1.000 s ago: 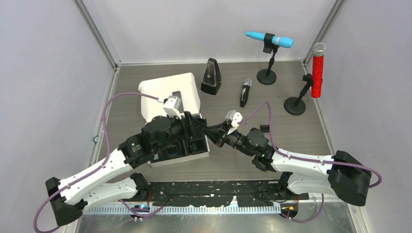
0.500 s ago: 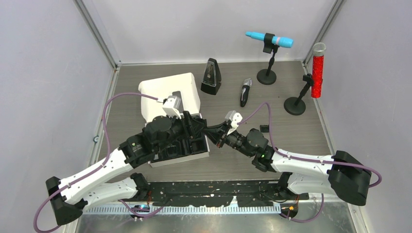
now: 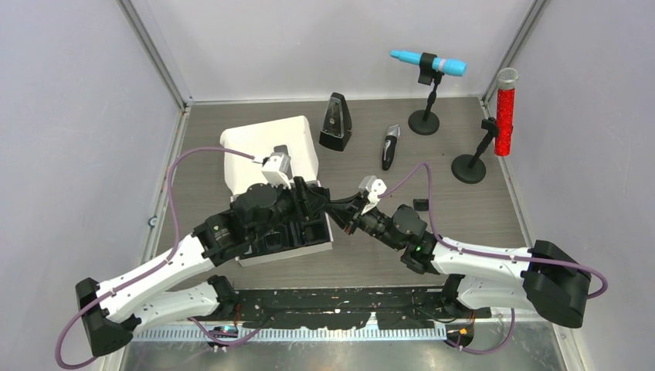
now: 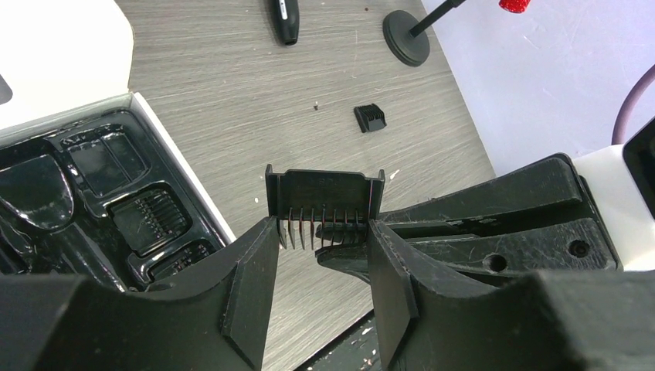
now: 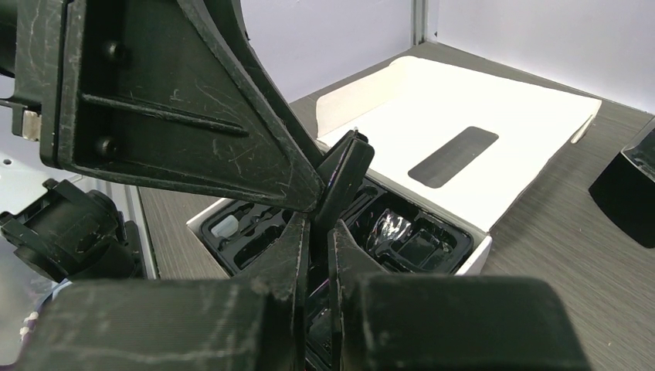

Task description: Sort the hair-cutting tools

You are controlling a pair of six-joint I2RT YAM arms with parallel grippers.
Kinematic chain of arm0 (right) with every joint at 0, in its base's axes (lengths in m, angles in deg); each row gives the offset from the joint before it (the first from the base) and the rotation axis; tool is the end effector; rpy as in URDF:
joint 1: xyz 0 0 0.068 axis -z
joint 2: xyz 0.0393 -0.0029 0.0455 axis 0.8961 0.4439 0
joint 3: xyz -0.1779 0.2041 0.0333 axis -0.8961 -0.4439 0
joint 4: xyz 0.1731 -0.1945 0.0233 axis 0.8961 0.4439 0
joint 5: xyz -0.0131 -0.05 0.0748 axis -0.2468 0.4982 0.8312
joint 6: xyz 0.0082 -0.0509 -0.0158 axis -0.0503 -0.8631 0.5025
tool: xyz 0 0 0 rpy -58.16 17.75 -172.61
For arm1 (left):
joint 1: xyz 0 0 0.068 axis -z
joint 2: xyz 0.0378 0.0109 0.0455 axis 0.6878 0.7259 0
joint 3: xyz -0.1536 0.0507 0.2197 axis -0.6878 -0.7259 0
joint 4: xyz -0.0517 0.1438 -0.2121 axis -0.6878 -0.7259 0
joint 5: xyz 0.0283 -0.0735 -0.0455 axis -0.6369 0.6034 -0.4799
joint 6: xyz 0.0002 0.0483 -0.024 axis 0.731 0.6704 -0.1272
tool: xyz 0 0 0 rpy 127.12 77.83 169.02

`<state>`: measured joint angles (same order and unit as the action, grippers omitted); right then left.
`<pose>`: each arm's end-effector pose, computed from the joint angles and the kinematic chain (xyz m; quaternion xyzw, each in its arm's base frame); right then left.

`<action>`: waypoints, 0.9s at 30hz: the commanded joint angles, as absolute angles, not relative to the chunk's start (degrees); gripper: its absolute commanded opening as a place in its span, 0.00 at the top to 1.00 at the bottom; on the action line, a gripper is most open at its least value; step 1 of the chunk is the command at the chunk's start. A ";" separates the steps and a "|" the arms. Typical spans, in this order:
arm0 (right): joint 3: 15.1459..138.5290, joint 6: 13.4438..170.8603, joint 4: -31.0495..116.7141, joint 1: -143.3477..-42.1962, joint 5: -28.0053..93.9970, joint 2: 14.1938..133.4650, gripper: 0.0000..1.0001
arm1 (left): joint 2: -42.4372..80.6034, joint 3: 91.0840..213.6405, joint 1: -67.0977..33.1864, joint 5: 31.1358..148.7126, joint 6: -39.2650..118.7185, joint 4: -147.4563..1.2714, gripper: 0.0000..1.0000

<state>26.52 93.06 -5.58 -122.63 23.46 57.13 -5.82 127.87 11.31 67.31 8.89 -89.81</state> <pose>0.1258 0.2069 0.2603 -0.2703 0.5923 0.4083 0.6398 0.1244 -0.1609 0.3326 0.0125 0.8031 -0.3737 0.4638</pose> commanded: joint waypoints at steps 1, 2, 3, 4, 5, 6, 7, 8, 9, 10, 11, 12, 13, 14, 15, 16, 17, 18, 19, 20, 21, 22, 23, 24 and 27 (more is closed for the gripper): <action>27.63 92.77 -8.50 -123.21 22.90 56.61 0.95 | -5.24 130.35 11.65 67.30 8.33 -88.63 0.53; 27.72 92.67 -8.44 -123.29 23.03 56.70 0.95 | -5.25 130.38 11.65 67.17 8.35 -88.64 0.53; 27.78 92.61 -8.40 -123.38 23.09 56.76 0.95 | -5.24 130.46 11.65 66.89 8.46 -88.64 0.54; 27.93 92.49 -8.35 -123.44 23.32 56.85 0.95 | -5.32 130.53 11.65 66.62 8.58 -88.63 0.56; 28.10 92.43 -8.22 -123.55 23.41 56.97 0.95 | -5.33 130.55 11.65 66.49 8.66 -88.64 0.58; 28.19 92.38 -8.17 -123.61 23.64 57.21 0.95 | -5.40 130.55 11.66 66.34 8.68 -88.60 0.59; 28.32 92.42 -8.07 -123.70 23.79 57.42 0.95 | -5.48 130.41 11.65 66.10 8.76 -88.64 0.61; 28.35 92.52 -8.05 -123.73 23.95 57.56 0.95 | -5.67 130.34 11.65 65.80 8.83 -88.72 0.64; 28.36 92.89 -8.08 -123.80 24.06 57.84 0.95 | -5.85 130.18 11.65 65.38 8.87 -88.92 0.66; 28.36 93.07 -8.18 -123.84 24.18 57.99 0.95 | -6.23 130.01 11.65 64.81 8.98 -89.25 0.69; 28.30 93.38 -8.20 -123.84 24.27 58.21 0.94 | -6.56 129.81 11.70 64.20 9.07 -89.52 0.72; 28.24 93.53 -8.25 -123.89 24.37 58.31 0.93 | -7.09 129.54 11.68 63.39 9.13 -89.79 0.75; 28.18 93.82 -8.28 -123.92 24.43 58.38 0.92 | -7.54 129.24 11.66 62.71 9.32 -90.05 0.77; 28.01 93.93 -8.40 -123.93 24.50 58.39 0.90 | -8.08 128.97 11.65 62.16 9.37 -90.42 0.79; 27.92 94.06 -8.48 -123.94 24.50 58.36 0.88 | -8.67 128.57 11.65 61.42 9.50 -90.96 0.80; 27.59 94.26 -8.79 -123.94 24.50 58.28 0.82 | -9.23 128.34 11.65 60.72 9.69 -91.54 0.81; 27.36 94.41 -9.11 -123.94 24.53 58.17 0.75 | -9.88 128.09 11.65 59.75 9.90 -92.28 0.81; 26.68 94.73 -9.82 -123.94 24.53 57.86 0.70 | -10.50 127.90 11.65 58.78 10.03 -93.16 0.82; 26.34 94.91 -10.12 -123.94 24.51 57.69 0.62 | -11.25 127.77 11.65 57.86 10.17 -94.36 0.82; 25.70 95.27 -10.34 -123.94 24.18 57.35 0.58 | -11.89 127.75 11.65 56.80 10.25 -95.85 0.83; 25.36 95.40 -10.28 -123.94 23.89 57.13 0.51 | -12.54 127.81 11.65 55.74 10.34 -97.62 0.83; 24.65 95.90 -10.09 -123.94 23.10 56.74 0.48 | -13.30 127.83 11.65 54.45 10.25 -99.62 0.83; 24.22 96.07 -10.11 -123.94 22.82 56.61 0.44 | -13.84 127.84 11.65 53.23 10.22 -101.69 0.83; 23.28 96.63 -10.22 -123.89 22.17 56.22 0.43 | -14.47 127.83 11.65 52.14 9.93 -104.03 0.83; 21.21 98.07 -10.57 -123.94 19.93 55.26 0.35 | -15.86 127.30 11.65 48.91 7.51 -110.86 0.84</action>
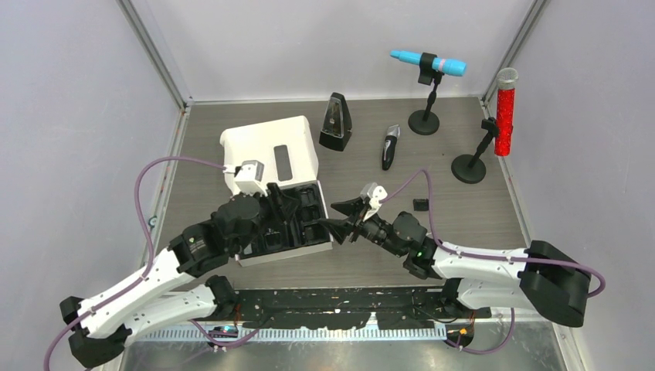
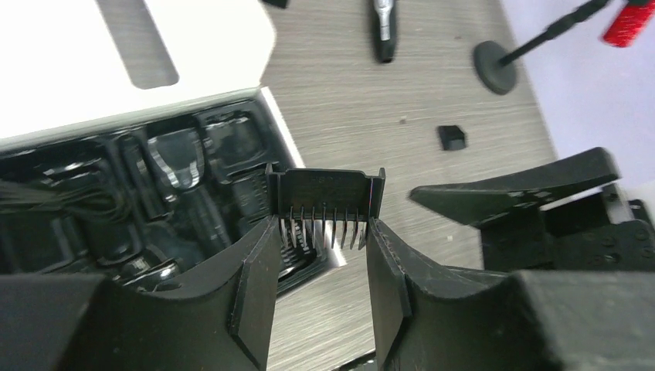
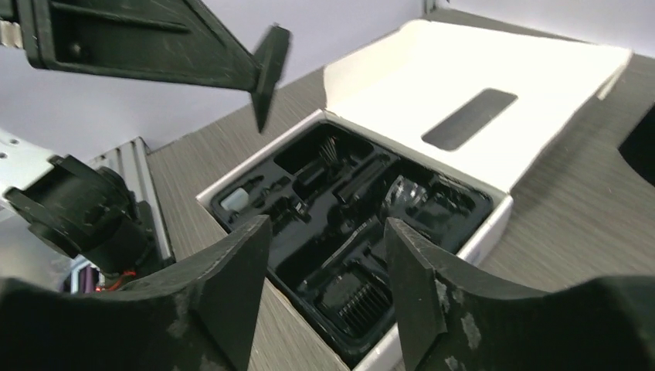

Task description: Sort the hair-cutting tools

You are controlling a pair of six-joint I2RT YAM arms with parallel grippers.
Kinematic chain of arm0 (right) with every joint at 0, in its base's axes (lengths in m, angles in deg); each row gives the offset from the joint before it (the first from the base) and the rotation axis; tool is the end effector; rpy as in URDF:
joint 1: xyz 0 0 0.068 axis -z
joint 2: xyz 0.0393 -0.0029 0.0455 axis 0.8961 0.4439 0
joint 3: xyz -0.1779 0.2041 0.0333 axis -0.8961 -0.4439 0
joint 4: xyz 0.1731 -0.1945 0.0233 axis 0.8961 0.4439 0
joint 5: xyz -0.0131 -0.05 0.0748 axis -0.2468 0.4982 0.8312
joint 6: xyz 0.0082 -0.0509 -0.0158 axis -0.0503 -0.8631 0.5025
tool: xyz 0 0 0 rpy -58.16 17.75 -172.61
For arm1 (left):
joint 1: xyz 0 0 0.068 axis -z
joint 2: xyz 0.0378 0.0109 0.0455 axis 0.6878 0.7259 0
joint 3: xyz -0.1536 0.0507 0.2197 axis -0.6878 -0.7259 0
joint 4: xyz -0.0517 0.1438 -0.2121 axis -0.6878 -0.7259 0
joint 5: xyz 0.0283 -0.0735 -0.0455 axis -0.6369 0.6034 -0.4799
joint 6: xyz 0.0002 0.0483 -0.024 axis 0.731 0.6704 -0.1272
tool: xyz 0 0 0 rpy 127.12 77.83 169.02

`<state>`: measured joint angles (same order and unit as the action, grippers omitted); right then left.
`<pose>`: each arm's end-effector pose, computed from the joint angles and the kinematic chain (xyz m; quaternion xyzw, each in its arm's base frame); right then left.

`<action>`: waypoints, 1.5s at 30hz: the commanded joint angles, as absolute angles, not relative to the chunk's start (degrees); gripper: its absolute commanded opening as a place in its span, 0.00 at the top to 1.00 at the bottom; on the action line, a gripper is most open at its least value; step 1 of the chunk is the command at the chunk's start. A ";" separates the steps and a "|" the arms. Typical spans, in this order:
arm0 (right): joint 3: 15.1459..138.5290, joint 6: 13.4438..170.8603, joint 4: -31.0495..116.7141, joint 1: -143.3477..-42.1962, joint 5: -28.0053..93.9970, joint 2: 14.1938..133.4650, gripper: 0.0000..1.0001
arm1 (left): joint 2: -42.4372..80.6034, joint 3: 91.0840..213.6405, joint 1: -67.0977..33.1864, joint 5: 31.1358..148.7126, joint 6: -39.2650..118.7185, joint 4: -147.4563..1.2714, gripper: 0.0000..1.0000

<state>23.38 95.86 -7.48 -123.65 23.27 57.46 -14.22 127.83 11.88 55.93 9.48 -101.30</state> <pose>0.1197 0.2046 0.2444 -0.2644 0.6063 0.4232 0.6192 0.1045 -0.1240 0.3366 -0.0317 0.8107 -0.2952 0.5045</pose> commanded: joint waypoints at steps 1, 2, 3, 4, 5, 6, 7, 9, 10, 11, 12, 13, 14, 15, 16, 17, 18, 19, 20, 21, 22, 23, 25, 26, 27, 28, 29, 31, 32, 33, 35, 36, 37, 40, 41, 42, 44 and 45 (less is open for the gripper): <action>20.18 98.63 -10.53 -123.94 18.46 54.47 0.34 | -16.22 126.99 11.65 48.21 6.33 -113.12 0.84; 19.70 98.84 -10.04 -123.94 17.73 54.07 0.32 | -16.51 126.69 11.65 47.70 5.06 -115.41 0.84; 18.90 99.30 -9.52 -123.94 15.80 53.03 0.31 | -16.77 126.28 11.65 47.19 3.62 -118.33 0.85; 18.39 99.57 -7.92 -123.94 14.73 52.47 0.31 | -16.99 125.59 11.65 46.87 2.33 -120.16 0.87; 18.19 100.21 -6.84 -123.89 12.09 51.49 0.31 | -17.17 124.90 11.65 46.64 1.09 -121.61 0.88; 17.95 100.94 -4.79 -123.86 9.45 50.63 0.30 | -17.51 124.07 11.65 46.52 0.05 -122.57 0.88; 17.84 101.27 -3.87 -123.86 8.35 50.26 0.30 | -17.85 123.22 11.65 46.62 -0.84 -123.18 0.88; 17.21 102.30 -2.34 -123.85 5.82 49.29 0.30 | -18.44 121.29 11.65 47.33 -1.94 -122.74 0.88; 16.63 103.11 -2.33 -123.83 5.02 48.85 0.30 | -18.70 120.23 11.65 47.64 -2.10 -121.96 0.88; 16.34 103.50 -2.46 -123.84 4.77 48.66 0.30 | -18.72 119.35 11.65 47.66 -2.24 -121.23 0.88; 15.78 104.40 -2.83 -123.85 4.59 48.36 0.30 | -18.49 118.65 11.65 47.34 -2.48 -120.97 0.88; 15.57 104.89 -2.89 -123.83 4.60 48.24 0.30 | -18.03 118.12 11.63 46.85 -2.67 -120.83 0.88; 15.25 105.63 -2.88 -123.79 4.68 47.93 0.30 | -17.50 117.82 11.65 46.37 -2.74 -120.76 0.88; 15.13 105.94 -2.82 -123.84 4.82 47.81 0.30 | -16.95 117.59 11.59 45.84 -2.75 -120.68 0.88; 14.81 106.44 -2.67 -123.84 5.10 47.43 0.30 | -16.36 117.37 11.57 45.45 -2.70 -120.45 0.89; 14.64 106.61 -2.50 -123.80 5.21 47.16 0.30 | -15.81 117.25 11.58 45.10 -2.43 -120.13 0.89; 14.25 106.96 -2.41 -123.83 5.18 46.65 0.30 | -15.30 117.14 11.57 44.96 -1.99 -119.59 0.89; 14.06 107.13 -2.30 -123.80 5.07 46.42 0.30 | -14.90 117.11 11.56 44.74 -1.67 -119.06 0.88; 13.62 107.38 -2.27 -123.78 4.88 45.91 0.30 | -14.46 116.95 11.50 44.50 -1.46 -118.59 0.88; 13.39 107.43 -2.13 -123.79 4.75 45.65 0.30 | -13.97 116.87 11.29 44.45 -1.41 -118.47 0.88; 13.00 107.54 -2.05 -123.78 4.43 45.06 0.30 | -13.47 116.85 11.04 44.66 -1.28 -118.27 0.88; 12.81 107.65 -1.88 -123.79 4.02 44.52 0.30 | -12.94 116.72 10.63 45.05 -1.18 -117.91 0.89; 12.40 107.74 -1.58 -123.84 3.25 43.77 0.30 | -11.79 116.63 9.76 46.30 -1.16 -117.59 0.89; 12.13 107.79 -1.51 -123.85 3.01 43.57 0.30 | -11.04 116.62 9.32 46.86 -1.16 -117.49 0.88; 11.89 107.82 -1.40 -123.81 2.61 43.20 0.30 | -10.33 116.69 8.95 47.36 -1.16 -117.40 0.88; 11.78 107.83 -1.38 -123.83 2.47 43.02 0.30 | -9.27 116.75 8.79 47.70 -1.16 -117.26 0.88; 11.58 107.77 -1.30 -123.82 2.12 42.74 0.30 | -8.51 116.82 8.68 48.02 -1.16 -117.25 0.88; 11.43 107.72 -1.20 -123.78 1.73 42.53 0.30 | -6.89 117.05 8.35 48.91 -1.16 -117.07 0.88; 11.42 107.73 -1.19 -123.77 1.63 42.51 0.30 | -6.03 117.14 8.09 49.37 -1.16 -117.01 0.88; 11.40 107.68 -1.18 -123.81 1.49 42.56 0.30 | -5.27 117.28 7.91 49.71 -1.16 -116.86 0.88; 11.40 107.61 -1.25 -123.77 1.45 42.84 0.30 | -3.91 117.16 7.58 50.14 -1.16 -116.50 0.88; 11.40 107.64 -1.37 -123.79 1.45 42.93 0.30 | -3.39 117.07 7.46 50.38 -1.24 -116.26 0.88; 11.35 107.72 -1.45 -123.77 1.38 43.07 0.30 | -2.91 116.96 7.29 50.70 -1.25 -115.89 0.88; 11.18 107.70 -1.90 -123.76 1.30 43.15 0.30 | -1.72 116.82 7.00 51.29 -1.25 -115.36 0.88; 11.10 107.73 -1.94 -123.76 1.24 43.09 0.30 | -1.27 116.76 6.91 51.33 -1.25 -115.44 0.88; 11.07 107.68 -1.90 -123.76 1.05 42.93 0.30 | -0.94 116.76 6.83 51.26 -1.25 -115.64 0.88; 10.97 107.59 -1.82 -123.76 0.83 42.67 0.30 | -0.29 116.93 6.70 50.92 -1.37 -116.26 0.88; 10.90 107.58 -1.81 -123.76 0.74 42.63 0.30 | 0.10 117.11 6.61 50.90 -1.56 -116.64 0.88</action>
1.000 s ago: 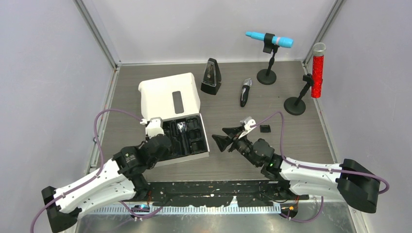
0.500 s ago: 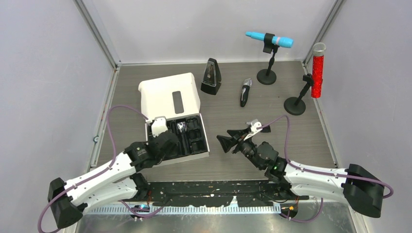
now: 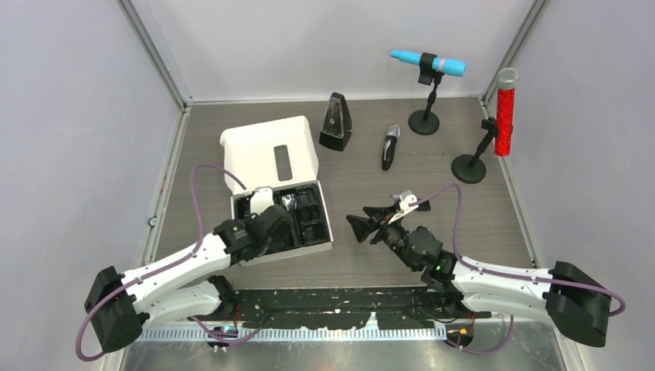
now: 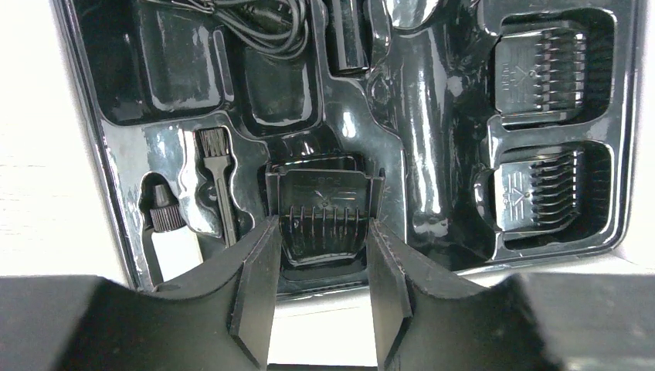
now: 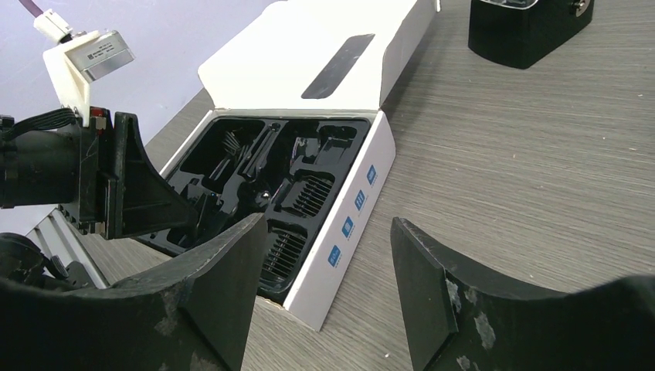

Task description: Sort the hair-cutting tools

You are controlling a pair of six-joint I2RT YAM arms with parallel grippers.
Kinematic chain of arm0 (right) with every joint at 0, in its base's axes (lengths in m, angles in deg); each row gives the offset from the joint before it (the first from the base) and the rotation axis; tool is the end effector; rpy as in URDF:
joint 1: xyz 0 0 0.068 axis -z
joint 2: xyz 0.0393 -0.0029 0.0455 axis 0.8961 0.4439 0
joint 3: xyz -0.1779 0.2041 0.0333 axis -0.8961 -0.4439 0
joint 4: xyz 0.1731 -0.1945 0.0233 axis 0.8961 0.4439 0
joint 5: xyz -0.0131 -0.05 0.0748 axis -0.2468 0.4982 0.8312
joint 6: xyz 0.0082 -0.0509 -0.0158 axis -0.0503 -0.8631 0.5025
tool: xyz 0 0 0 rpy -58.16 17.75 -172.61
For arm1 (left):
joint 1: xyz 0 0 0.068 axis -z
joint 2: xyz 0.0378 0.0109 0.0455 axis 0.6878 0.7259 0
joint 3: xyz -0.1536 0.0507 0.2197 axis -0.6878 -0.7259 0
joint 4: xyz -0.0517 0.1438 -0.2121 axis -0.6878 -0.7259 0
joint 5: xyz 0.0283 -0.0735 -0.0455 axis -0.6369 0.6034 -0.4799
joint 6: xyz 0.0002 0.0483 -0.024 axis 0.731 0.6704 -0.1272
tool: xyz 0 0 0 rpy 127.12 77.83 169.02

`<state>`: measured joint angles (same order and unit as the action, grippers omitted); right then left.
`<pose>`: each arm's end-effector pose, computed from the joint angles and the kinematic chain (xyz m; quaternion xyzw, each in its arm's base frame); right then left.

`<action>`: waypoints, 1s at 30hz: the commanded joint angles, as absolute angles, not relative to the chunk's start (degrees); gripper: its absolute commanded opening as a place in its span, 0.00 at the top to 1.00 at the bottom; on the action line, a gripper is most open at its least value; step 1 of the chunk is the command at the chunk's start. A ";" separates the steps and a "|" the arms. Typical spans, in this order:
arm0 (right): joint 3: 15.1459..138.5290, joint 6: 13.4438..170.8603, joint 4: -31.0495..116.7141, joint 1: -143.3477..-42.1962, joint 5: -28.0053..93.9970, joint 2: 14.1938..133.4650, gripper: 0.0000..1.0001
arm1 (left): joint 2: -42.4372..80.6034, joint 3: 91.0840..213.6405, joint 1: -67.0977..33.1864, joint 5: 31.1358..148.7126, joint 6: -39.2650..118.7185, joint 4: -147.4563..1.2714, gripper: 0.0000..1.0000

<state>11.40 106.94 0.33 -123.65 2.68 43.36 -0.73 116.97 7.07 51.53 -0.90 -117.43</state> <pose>0.1043 0.1531 0.2071 -0.0921 0.6924 0.3551 0.6213 0.1236 -0.1220 0.2174 -0.0787 0.9339 -0.0314 0.3473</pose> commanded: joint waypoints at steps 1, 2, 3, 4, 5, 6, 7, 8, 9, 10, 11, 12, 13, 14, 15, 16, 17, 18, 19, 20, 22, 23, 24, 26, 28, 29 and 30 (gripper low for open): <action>10.81 107.58 -1.80 -123.76 0.57 42.51 0.30 | 0.54 117.18 6.56 50.91 -1.74 -116.90 0.88; 10.75 107.57 -1.80 -123.72 0.48 42.50 0.30 | 0.94 117.27 6.56 50.98 -1.94 -116.96 0.88; 10.71 107.57 -1.80 -123.74 0.35 42.43 0.30 | 1.39 117.41 6.55 51.17 -2.10 -117.07 0.88; 10.70 107.62 -1.80 -123.76 0.33 42.42 0.30 | 1.77 117.56 6.55 51.39 -2.31 -117.18 0.88; 10.70 107.65 -1.91 -123.76 0.31 42.41 0.30 | 2.17 117.69 6.55 51.62 -2.53 -117.33 0.88; 10.70 107.70 -1.94 -123.76 0.35 42.41 0.30 | 2.55 117.91 6.55 51.73 -2.82 -117.67 0.88; 10.70 107.74 -1.96 -123.76 0.34 42.34 0.30 | 2.89 118.25 6.55 51.82 -3.32 -118.27 0.87; 10.70 107.74 -1.92 -123.76 0.37 42.29 0.30 | 3.25 118.57 6.55 51.86 -3.74 -119.06 0.87; 10.70 107.66 -1.85 -123.76 0.34 42.13 0.30 | 3.53 118.97 6.55 51.94 -4.27 -120.00 0.86; 10.70 107.66 -1.74 -123.76 0.32 42.05 0.30 | 3.88 119.41 6.55 51.97 -4.73 -121.05 0.85; 10.65 107.68 -1.54 -123.76 0.16 41.88 0.30 | 4.18 119.88 6.55 51.91 -5.17 -122.14 0.84; 10.63 107.72 -1.49 -123.76 0.06 41.84 0.30 | 4.41 120.41 6.55 51.81 -5.63 -123.30 0.83; 10.50 107.74 -1.50 -123.76 -0.20 41.69 0.30 | 4.78 120.89 6.55 51.72 -6.04 -124.54 0.82; 10.47 107.75 -1.52 -123.76 -0.39 41.61 0.30 | 5.26 121.48 6.55 51.71 -6.39 -125.64 0.82; 10.37 107.75 -1.53 -123.76 -0.44 41.55 0.30 | 5.77 122.15 6.55 51.85 -6.65 -126.72 0.81; 10.36 107.75 -1.53 -123.76 -0.56 41.47 0.30 | 6.26 122.58 6.55 52.11 -6.88 -127.50 0.80; 10.35 107.75 -1.53 -123.76 -0.57 41.45 0.30 | 6.67 123.02 6.55 52.34 -7.21 -128.21 0.80; 10.30 107.79 -1.49 -123.76 -0.57 41.38 0.30 | 7.07 123.42 6.55 52.57 -7.46 -128.81 0.79; 10.22 107.82 -1.47 -123.76 -0.57 41.28 0.30 | 7.44 123.77 6.55 52.87 -7.49 -129.17 0.79; 10.20 107.83 -1.45 -123.76 -0.64 41.09 0.30 | 7.81 124.05 6.55 53.26 -7.45 -129.31 0.79; 10.09 107.87 -1.32 -123.76 -0.78 40.83 0.30 | 8.21 124.61 6.55 53.60 -7.18 -129.58 0.78; 10.04 107.90 -1.30 -123.76 -0.85 40.74 0.30 | 8.36 124.80 6.55 53.60 -7.15 -129.74 0.77; 10.00 107.85 -1.23 -123.76 -0.95 40.61 0.30 | 8.51 124.98 6.55 53.67 -7.12 -129.84 0.76; 9.99 107.82 -1.12 -123.76 -0.98 40.45 0.30 | 8.79 125.25 6.55 53.90 -7.16 -130.09 0.73; 9.99 107.84 -1.03 -123.72 -0.94 40.35 0.30 | 9.01 125.53 6.55 54.13 -7.31 -130.37 0.66; 9.99 107.84 -1.02 -123.75 -0.86 40.32 0.30 | 9.18 125.81 6.55 54.22 -7.44 -130.65 0.61; 9.93 107.84 -1.01 -123.76 -0.89 40.26 0.30 | 9.24 126.12 6.55 54.26 -7.40 -130.95 0.58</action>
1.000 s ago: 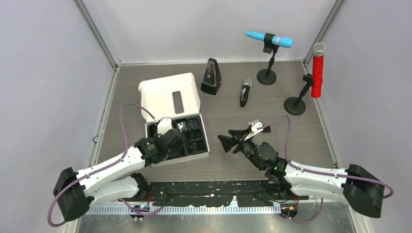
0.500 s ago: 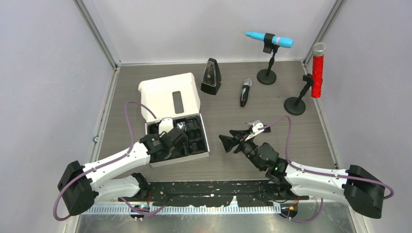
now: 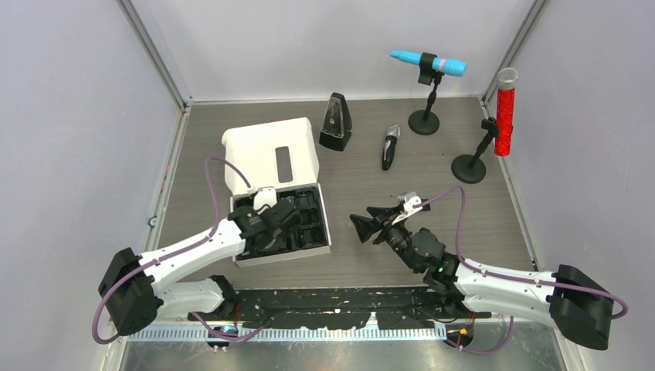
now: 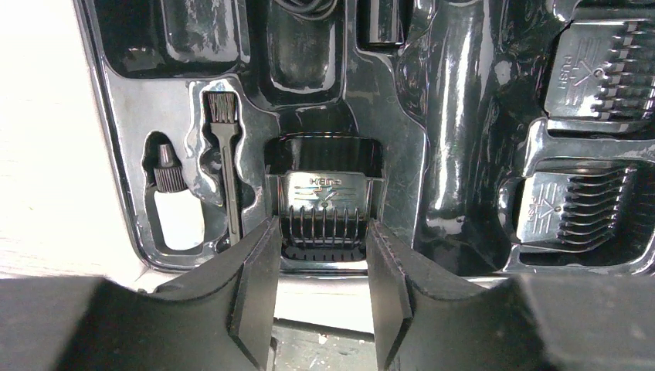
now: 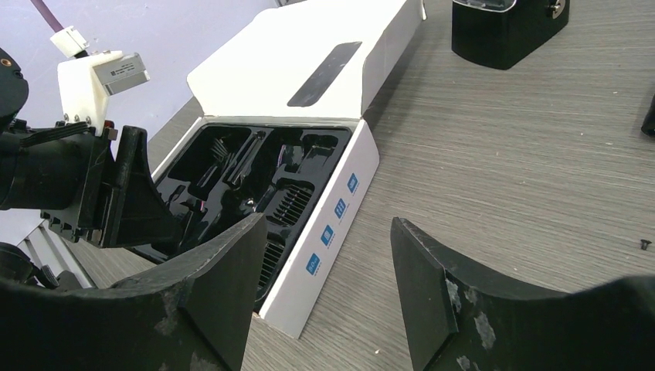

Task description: Sort the hair-cutting tools

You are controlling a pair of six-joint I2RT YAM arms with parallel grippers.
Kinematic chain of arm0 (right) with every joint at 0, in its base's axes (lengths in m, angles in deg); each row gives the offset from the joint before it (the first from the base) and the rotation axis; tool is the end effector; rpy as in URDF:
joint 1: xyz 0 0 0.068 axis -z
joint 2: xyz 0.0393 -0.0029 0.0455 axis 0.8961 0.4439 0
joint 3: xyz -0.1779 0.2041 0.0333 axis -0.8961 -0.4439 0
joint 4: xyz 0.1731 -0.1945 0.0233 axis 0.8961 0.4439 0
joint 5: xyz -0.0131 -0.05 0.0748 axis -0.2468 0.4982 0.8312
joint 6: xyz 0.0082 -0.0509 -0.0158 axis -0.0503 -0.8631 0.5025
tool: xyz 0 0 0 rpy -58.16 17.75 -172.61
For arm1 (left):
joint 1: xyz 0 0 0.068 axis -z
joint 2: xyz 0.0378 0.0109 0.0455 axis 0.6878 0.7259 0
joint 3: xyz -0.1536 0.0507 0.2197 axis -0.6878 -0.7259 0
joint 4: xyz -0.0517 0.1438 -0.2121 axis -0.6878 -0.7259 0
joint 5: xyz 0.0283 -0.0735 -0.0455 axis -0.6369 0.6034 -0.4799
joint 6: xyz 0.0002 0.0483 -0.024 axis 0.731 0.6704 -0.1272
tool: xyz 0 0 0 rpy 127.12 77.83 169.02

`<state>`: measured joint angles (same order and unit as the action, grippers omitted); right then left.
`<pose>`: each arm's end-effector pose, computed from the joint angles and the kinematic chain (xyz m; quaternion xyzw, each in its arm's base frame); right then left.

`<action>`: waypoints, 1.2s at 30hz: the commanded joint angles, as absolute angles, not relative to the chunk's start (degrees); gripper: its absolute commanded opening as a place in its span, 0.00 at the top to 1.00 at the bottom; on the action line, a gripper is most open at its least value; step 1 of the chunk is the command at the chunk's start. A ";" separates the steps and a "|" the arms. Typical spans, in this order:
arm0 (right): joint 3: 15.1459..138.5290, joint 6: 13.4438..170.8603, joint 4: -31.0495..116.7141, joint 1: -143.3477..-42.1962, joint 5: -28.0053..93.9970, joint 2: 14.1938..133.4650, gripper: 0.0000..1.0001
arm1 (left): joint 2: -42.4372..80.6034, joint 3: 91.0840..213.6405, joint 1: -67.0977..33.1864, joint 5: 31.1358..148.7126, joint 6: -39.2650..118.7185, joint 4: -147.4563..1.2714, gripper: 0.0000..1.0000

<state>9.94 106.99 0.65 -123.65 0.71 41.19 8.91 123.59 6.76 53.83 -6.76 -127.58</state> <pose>0.1019 0.1467 0.2041 -0.0783 0.6920 0.3468 0.6283 0.1329 -0.1337 0.2163 -0.0988 0.9569 0.0316 0.2711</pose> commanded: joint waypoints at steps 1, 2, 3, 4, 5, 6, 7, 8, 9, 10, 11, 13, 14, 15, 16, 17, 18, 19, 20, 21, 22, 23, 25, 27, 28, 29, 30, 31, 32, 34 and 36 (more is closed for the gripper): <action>9.92 107.82 -1.01 -123.76 -0.89 40.23 0.30 | 9.21 126.42 6.55 54.24 -7.40 -131.20 0.56; 9.91 107.87 -1.01 -123.72 -0.91 40.22 0.30 | 8.93 126.77 6.55 54.26 -7.34 -131.46 0.54; 9.91 107.85 -1.03 -123.75 -0.81 40.15 0.30 | 8.64 126.92 6.55 54.31 -7.23 -131.38 0.53; 9.90 107.84 -1.02 -123.76 -0.78 40.09 0.30 | 8.37 127.02 6.55 54.38 -7.15 -131.32 0.53; 9.90 107.84 -1.01 -123.76 -0.76 40.07 0.30 | 8.05 127.04 6.55 54.48 -7.14 -131.23 0.52; 9.90 107.84 -1.01 -123.76 -0.75 40.05 0.30 | 7.80 126.92 6.55 54.52 -7.14 -131.00 0.51; 9.90 107.84 -1.01 -123.76 -0.73 40.04 0.30 | 7.61 126.80 6.55 54.55 -7.14 -130.92 0.51; 9.90 107.84 -1.01 -123.74 -0.74 40.04 0.30 | 7.71 126.66 6.55 54.65 -7.14 -130.79 0.51; 9.90 107.79 -1.03 -123.75 -0.68 39.97 0.30 | 7.81 126.51 6.55 54.68 -7.14 -130.61 0.50; 9.88 107.82 -1.06 -123.76 -0.67 39.96 0.30 | 8.10 126.25 6.55 54.75 -7.15 -130.39 0.50; 9.89 107.83 -1.02 -123.76 -0.66 39.95 0.30 | 8.34 126.06 6.55 54.82 -7.21 -130.26 0.50; 9.83 107.92 -1.08 -123.76 -0.60 39.91 0.30 | 8.77 125.54 6.55 54.63 -7.34 -129.81 0.50; 9.82 107.92 -1.09 -123.74 -0.54 39.89 0.30 | 8.94 125.39 6.55 54.64 -7.37 -129.53 0.50; 9.82 107.95 -1.03 -123.75 -0.50 39.80 0.30 | 8.98 125.42 6.55 54.68 -7.40 -129.55 0.50; 9.77 107.94 -1.02 -123.76 -0.45 39.74 0.30 | 8.89 125.57 6.55 54.57 -7.36 -129.64 0.50; 9.75 107.93 -1.01 -123.76 -0.41 39.59 0.30 | 8.71 125.89 6.55 54.40 -7.33 -129.92 0.50; 9.73 107.93 -1.01 -123.76 -0.45 39.55 0.30 | 8.36 126.27 6.55 54.21 -7.20 -130.23 0.50; 9.73 107.93 -1.01 -123.76 -0.48 39.47 0.30 | 7.87 126.63 6.55 53.87 -6.96 -130.44 0.50; 9.73 107.93 -1.01 -123.72 -0.48 39.49 0.30 | 7.25 126.94 6.55 53.58 -6.58 -130.51 0.51; 9.79 107.93 -1.05 -123.74 -0.53 39.55 0.30 | 6.42 127.14 6.55 52.98 -6.20 -130.56 0.52; 9.85 107.84 -1.03 -123.76 -0.56 39.69 0.30 | 5.95 127.29 6.55 52.36 -5.98 -130.57 0.54; 9.93 107.88 -1.01 -123.76 -0.52 39.78 0.30 | 5.62 127.30 6.49 51.76 -5.73 -130.35 0.57; 10.05 107.96 -1.12 -123.76 -0.42 40.11 0.30 | 5.39 127.16 6.12 51.46 -5.06 -129.53 0.63; 10.12 108.00 -1.24 -123.76 -0.20 40.34 0.30 | 5.81 126.82 5.26 51.55 -4.27 -128.62 0.71; 10.10 108.10 -1.20 -123.76 -0.15 40.44 0.30 | 6.17 126.66 4.83 51.60 -3.87 -128.10 0.75; 10.09 108.10 -1.19 -123.76 -0.10 40.50 0.30 | 6.57 126.56 4.35 51.71 -3.26 -127.59 0.77; 10.08 108.14 -1.18 -123.76 -0.06 40.55 0.30 | 7.07 126.58 4.02 52.05 -2.71 -127.05 0.78; 10.08 108.12 -1.18 -123.76 -0.05 40.55 0.30 | 7.73 126.66 3.85 52.26 -2.27 -126.60 0.79; 10.12 108.11 -1.16 -123.76 -0.09 40.63 0.30 | 8.37 126.83 3.76 52.47 -1.96 -126.24 0.79; 10.09 108.10 -1.10 -123.76 -0.13 40.64 0.30 | 9.79 127.28 3.74 52.92 -1.20 -125.48 0.79; 10.08 108.10 -1.09 -123.76 -0.15 40.72 0.30 | 11.27 127.53 3.74 53.25 -0.76 -124.76 0.79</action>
